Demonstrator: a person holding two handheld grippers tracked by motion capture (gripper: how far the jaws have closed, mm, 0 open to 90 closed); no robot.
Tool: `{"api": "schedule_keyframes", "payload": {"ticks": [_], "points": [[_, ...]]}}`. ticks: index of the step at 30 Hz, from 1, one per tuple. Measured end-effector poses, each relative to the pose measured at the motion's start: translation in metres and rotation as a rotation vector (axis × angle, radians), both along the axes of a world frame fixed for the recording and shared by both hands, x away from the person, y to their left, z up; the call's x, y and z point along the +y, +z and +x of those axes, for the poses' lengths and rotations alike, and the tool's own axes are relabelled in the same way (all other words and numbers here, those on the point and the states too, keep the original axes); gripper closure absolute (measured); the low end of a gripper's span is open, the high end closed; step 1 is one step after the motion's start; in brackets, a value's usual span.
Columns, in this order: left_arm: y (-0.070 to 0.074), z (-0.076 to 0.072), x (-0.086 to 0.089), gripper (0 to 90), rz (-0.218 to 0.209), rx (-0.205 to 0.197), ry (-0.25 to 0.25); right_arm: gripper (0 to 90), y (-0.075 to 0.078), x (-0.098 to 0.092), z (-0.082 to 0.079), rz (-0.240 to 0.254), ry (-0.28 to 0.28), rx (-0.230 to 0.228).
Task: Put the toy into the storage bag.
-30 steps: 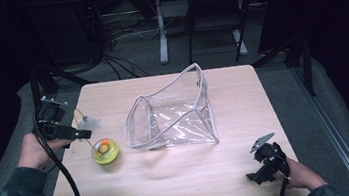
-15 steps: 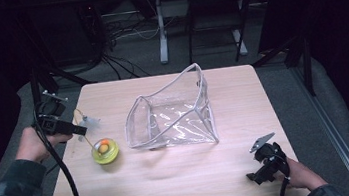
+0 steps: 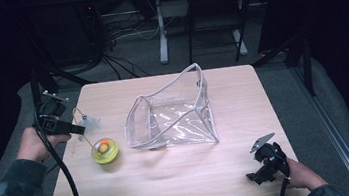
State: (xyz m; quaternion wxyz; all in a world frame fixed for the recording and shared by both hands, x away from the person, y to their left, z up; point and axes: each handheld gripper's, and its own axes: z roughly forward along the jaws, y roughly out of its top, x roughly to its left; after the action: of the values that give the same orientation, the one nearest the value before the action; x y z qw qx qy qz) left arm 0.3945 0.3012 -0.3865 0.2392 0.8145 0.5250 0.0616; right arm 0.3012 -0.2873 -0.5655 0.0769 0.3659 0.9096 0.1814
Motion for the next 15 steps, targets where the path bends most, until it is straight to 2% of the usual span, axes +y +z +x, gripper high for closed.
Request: {"api": "schedule_keyframes", "payload": {"ticks": [6, 10, 14, 15], "points": [[0.0004, 0.0006, -0.0025, 87.4, 0.021, 0.006, -0.007, 0.0, 0.0, 0.0, -0.0001, 0.0, -0.002, -0.001], [0.0013, 0.0013, -0.0026, 87.8, 0.047, 0.009, -0.014, 0.0, -0.0001, -0.0001, -0.0001, 0.001, -0.001, -0.002], [0.0022, 0.0011, -0.0033, 87.9, 0.03, 0.008, -0.037, 0.0, -0.0002, -0.0001, -0.0002, 0.002, -0.001, -0.002], [0.0027, 0.0013, -0.0045, 87.9, 0.037, 0.007, -0.049, 0.0, -0.0002, -0.0001, -0.0001, 0.002, 0.0, -0.003]]}}
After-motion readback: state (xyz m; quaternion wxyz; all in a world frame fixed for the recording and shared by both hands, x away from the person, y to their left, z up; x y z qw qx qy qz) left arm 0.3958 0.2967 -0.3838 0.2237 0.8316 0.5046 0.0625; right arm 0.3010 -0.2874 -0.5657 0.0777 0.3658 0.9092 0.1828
